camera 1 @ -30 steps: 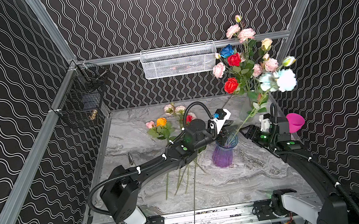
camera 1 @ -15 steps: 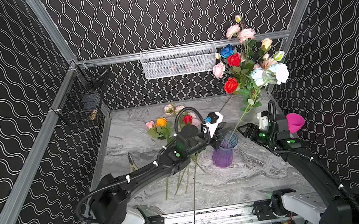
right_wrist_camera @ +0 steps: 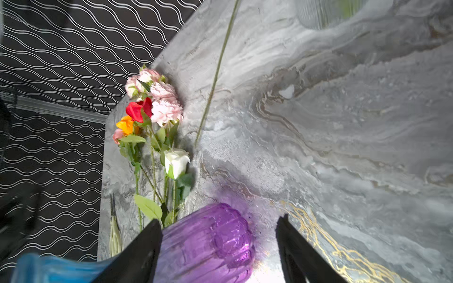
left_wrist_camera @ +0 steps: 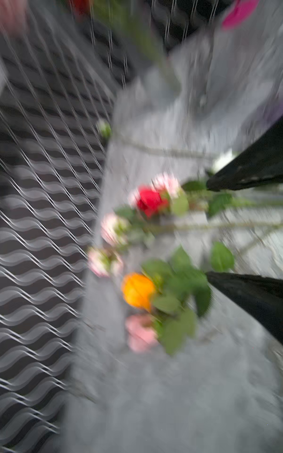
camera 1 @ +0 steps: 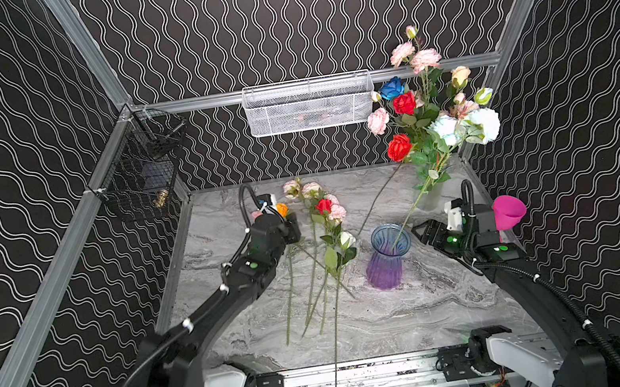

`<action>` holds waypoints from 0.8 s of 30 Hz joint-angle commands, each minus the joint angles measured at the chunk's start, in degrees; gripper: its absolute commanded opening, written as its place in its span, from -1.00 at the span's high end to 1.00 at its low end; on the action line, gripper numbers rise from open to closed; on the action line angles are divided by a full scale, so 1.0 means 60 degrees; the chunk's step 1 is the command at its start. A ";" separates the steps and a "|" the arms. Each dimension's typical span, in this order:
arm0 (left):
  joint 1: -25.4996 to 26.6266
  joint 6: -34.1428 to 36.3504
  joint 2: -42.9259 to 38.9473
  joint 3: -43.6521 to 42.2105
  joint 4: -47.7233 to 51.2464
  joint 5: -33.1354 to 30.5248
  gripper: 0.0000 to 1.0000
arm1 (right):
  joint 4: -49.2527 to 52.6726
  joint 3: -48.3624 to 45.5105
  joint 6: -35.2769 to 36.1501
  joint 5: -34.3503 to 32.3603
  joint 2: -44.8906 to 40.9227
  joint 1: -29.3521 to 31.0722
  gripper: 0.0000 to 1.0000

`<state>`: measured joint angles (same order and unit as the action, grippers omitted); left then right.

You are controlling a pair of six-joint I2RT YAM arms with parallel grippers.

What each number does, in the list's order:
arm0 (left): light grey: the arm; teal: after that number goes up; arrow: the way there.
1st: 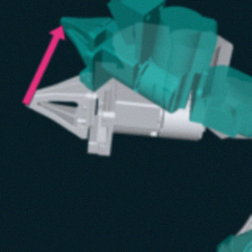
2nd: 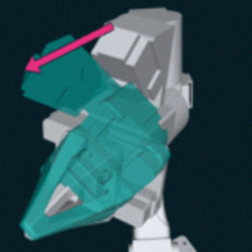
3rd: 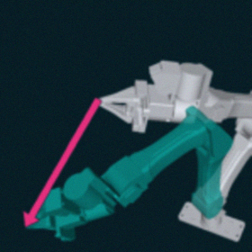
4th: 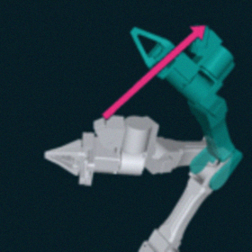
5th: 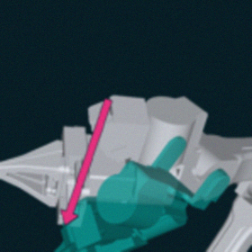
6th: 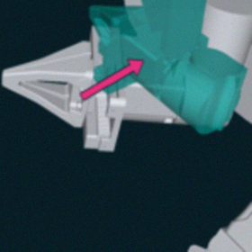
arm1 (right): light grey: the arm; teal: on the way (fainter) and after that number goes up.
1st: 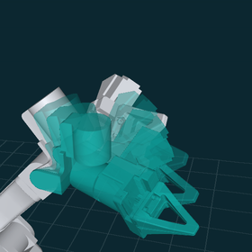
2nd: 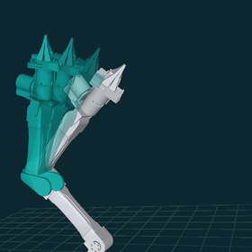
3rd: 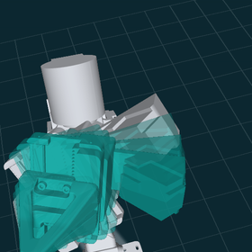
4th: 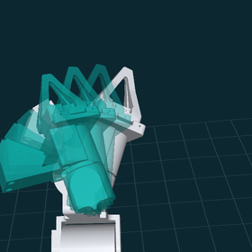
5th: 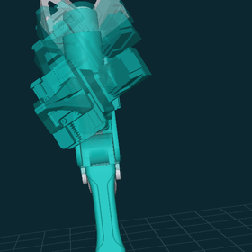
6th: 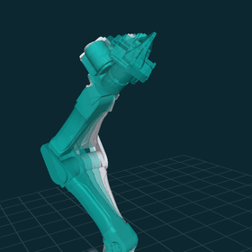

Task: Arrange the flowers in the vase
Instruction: 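Open the left gripper and move it back to the flower pile, then grasp the pink rose stems with the left gripper and lift them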

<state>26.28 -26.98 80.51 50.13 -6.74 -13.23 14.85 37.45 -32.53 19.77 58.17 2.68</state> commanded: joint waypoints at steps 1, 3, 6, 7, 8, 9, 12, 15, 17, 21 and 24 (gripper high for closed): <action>-0.0144 -0.0188 0.1403 0.0765 0.1337 0.0851 -0.01 | -0.0389 -0.0104 -0.0076 0.0117 0.0072 0.0023 -0.49; -0.0137 0.0163 0.2502 0.1509 0.1617 0.1506 0.09 | -0.0337 -0.0130 -0.0034 0.0142 0.0141 0.0023 -0.49; -0.0090 0.0618 0.3725 0.2296 0.1328 0.2485 0.14 | -0.0347 -0.0190 -0.0021 0.0195 0.0167 0.0023 -0.48; -0.0083 0.0738 0.4135 0.2514 0.1222 0.2800 0.14 | -0.0376 -0.0231 -0.0048 0.0204 0.0164 0.0023 -0.48; -0.0066 0.0794 0.4510 0.2752 0.1180 0.2885 0.14 | -0.0388 -0.0237 -0.0061 0.0226 0.0194 0.0022 -0.48; -0.0057 0.0823 0.4843 0.3014 0.1303 0.2937 0.14 | -0.0353 -0.0221 -0.0055 0.0246 0.0207 0.0022 -0.48; -0.0019 0.1013 0.5553 0.3522 0.1341 0.2994 0.16 | -0.0308 -0.0192 -0.0043 0.0279 0.0226 0.0023 -0.48; -0.0022 0.1164 0.6170 0.4052 0.1462 0.3295 0.16 | -0.0315 -0.0206 -0.0042 0.0262 0.0194 0.0023 -0.48; -0.0030 0.1213 0.6476 0.4370 0.1536 0.3451 0.18 | -0.0253 -0.0165 -0.0014 0.0237 0.0225 0.0022 -0.48; -0.0023 0.1183 0.6588 0.4454 0.1489 0.3500 0.60 | -0.0190 -0.0080 0.0010 0.0235 0.0247 0.0022 -0.48; -0.0023 0.1164 0.5975 0.4114 0.1262 0.3567 0.97 | -0.0103 -0.0004 0.0039 0.0179 0.0204 0.0021 -0.48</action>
<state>26.15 -20.78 118.98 75.68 2.15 6.98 13.98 36.60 -32.49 20.88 59.61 2.79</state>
